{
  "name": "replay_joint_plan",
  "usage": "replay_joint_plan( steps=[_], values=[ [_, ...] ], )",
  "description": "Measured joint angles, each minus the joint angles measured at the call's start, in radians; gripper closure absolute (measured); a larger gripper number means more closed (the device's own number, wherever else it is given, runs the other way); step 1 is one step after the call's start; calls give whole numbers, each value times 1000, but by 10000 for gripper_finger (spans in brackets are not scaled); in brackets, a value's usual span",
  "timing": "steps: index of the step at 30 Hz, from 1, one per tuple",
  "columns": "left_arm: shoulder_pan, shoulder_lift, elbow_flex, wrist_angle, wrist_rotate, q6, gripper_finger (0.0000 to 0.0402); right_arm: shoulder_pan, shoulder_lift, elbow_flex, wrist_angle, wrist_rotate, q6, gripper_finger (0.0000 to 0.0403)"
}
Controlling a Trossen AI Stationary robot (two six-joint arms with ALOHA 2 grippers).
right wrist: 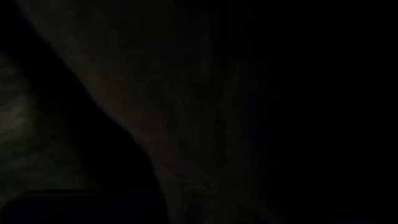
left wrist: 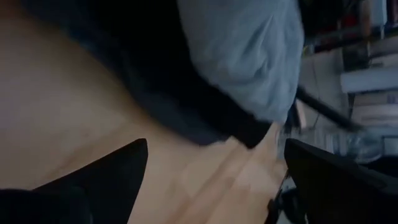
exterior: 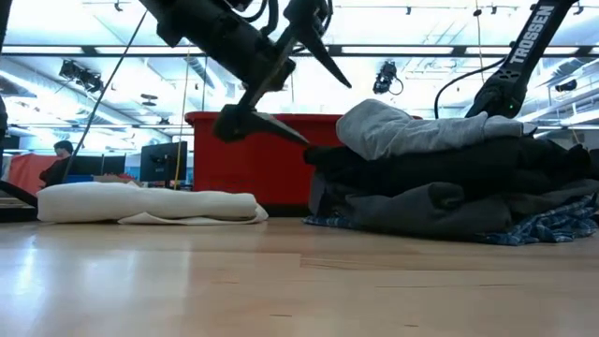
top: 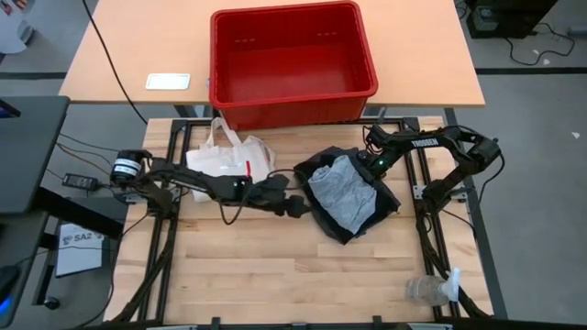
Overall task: Fold laundry
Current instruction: Put the folded clothes into the red bin
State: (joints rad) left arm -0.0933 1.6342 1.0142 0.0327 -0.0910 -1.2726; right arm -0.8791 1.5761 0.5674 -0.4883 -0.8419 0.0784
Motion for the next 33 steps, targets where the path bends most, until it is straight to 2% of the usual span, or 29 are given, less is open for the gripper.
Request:
replay_joint_plan(
  steps=[10, 15, 18, 20, 27, 33],
  values=[
    [-3, 85, 0, 242, -61, -42, 9, 0, 0, -1, 14, 7, 8, 289],
    [-14, 87, 0, 218, -232, -86, 9, 1, 1, -1, 24, 9, 17, 289],
    [-45, 78, 0, 257, -368, -47, 9, 2, 1, -1, 41, 11, 24, 289],
    [-61, 69, 0, 270, -411, -6, 9, 2, 1, -1, 46, 12, 26, 289],
    [-81, 68, 0, 253, -336, 36, 10, 2, 1, -1, 48, 12, 27, 289],
    [-64, 83, 1, 192, -370, -13, 10, 2, 1, -1, 84, 14, 50, 289]
  ],
)
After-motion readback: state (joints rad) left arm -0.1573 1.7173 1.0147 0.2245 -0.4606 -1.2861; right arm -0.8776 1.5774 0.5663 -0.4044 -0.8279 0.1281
